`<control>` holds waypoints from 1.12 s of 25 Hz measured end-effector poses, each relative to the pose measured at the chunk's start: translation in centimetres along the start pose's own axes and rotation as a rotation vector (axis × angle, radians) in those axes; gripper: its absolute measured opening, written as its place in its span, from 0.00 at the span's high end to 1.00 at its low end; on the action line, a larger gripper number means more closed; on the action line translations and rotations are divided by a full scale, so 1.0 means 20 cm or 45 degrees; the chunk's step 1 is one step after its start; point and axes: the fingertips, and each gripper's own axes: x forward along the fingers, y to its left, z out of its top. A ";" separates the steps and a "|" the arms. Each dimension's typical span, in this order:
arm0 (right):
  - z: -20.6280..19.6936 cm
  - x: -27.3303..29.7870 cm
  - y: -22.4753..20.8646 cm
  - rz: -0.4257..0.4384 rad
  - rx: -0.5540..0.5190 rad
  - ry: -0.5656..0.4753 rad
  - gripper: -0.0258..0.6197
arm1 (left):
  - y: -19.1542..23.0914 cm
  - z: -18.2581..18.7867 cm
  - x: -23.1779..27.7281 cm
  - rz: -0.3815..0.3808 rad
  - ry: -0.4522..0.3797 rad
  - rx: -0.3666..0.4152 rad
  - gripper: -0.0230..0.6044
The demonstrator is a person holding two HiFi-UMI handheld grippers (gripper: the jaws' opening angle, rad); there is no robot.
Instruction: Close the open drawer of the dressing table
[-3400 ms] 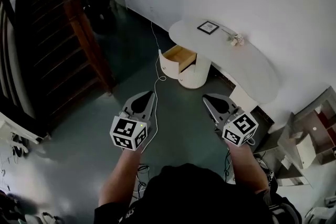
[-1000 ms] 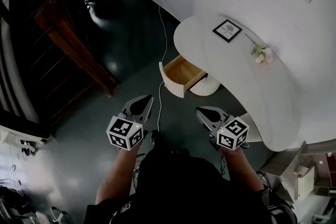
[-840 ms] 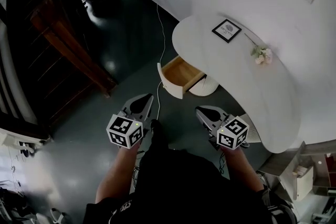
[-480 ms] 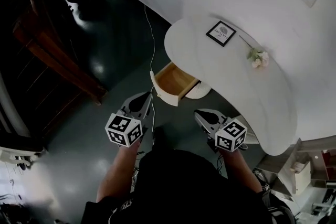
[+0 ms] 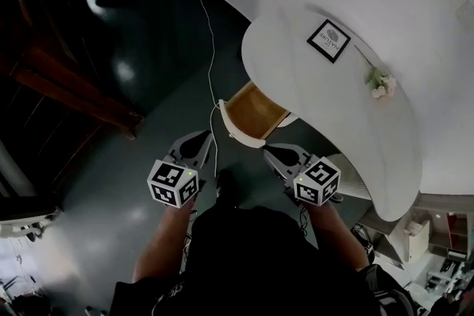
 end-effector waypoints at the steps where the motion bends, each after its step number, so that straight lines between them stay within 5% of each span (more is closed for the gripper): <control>1: -0.01 0.05 0.00 0.007 0.002 0.011 0.95 | 0.04 -0.03 0.01 -0.001 0.018 -0.011 0.95; 12: -0.38 0.27 -0.19 0.073 0.127 0.205 0.95 | 0.17 -0.37 0.31 0.024 0.128 -0.178 0.95; 28: -0.82 0.36 -0.41 0.035 0.238 0.268 0.95 | 0.10 -0.99 0.56 -0.013 0.359 -0.160 0.95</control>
